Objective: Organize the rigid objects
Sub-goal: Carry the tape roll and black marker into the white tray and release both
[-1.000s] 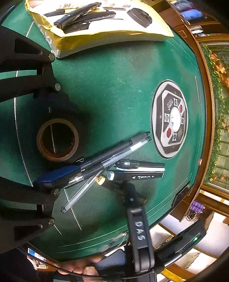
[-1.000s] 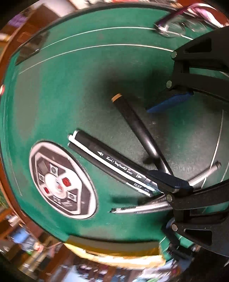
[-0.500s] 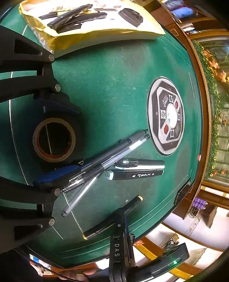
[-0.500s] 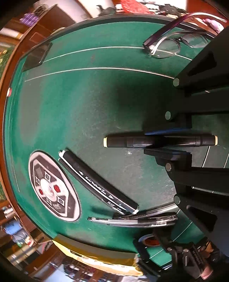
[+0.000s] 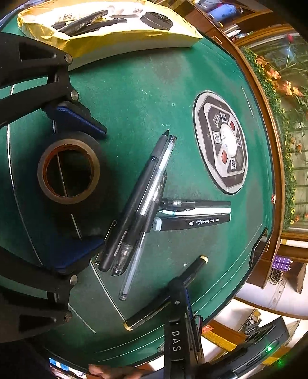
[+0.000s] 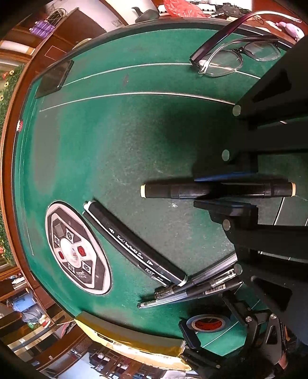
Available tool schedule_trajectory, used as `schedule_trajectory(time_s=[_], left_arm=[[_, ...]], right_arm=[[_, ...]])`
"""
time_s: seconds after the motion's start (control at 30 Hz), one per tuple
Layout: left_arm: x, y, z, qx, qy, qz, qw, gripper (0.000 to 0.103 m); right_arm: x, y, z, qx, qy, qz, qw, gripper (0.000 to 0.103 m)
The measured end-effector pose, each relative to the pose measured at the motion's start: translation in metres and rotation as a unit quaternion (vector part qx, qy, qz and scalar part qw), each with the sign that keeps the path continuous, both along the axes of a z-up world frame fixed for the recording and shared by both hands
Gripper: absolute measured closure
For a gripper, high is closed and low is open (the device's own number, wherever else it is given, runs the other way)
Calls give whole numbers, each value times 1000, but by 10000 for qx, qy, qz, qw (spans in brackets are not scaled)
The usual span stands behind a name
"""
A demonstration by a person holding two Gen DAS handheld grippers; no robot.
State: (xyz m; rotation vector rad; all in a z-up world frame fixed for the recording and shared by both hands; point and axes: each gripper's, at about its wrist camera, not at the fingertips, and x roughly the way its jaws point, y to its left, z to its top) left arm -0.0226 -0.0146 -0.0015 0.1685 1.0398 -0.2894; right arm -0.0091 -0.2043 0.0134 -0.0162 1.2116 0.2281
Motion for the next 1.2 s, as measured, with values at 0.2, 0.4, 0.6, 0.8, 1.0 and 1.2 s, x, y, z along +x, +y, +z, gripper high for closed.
schedule_trajectory(time_s=[0.2, 0.4, 0.6, 0.8, 1.0, 1.2], left_arm=[[2, 6, 6, -22, -59, 164, 9998, 39], [2, 14, 13, -292, -46, 316, 9991, 40], [2, 30, 32, -661, -196, 586, 9959, 40], [2, 40, 42, -774, -270, 728, 9940, 40], [0, 62, 61, -875, -462, 965, 9904, 40], [-3, 105, 80, -1070, -619, 1432, 9819, 39]], right_arm=[[2, -5, 0, 196, 84, -51, 9998, 88], [-1, 3, 6, 229, 40, 68, 9997, 88], [-3, 7, 28, 612, -281, 202, 9975, 88], [-4, 16, 30, 755, -203, 334, 9964, 88], [-3, 36, 44, 900, -319, 585, 9937, 88], [1, 77, 55, 1058, -274, 1002, 9889, 88]])
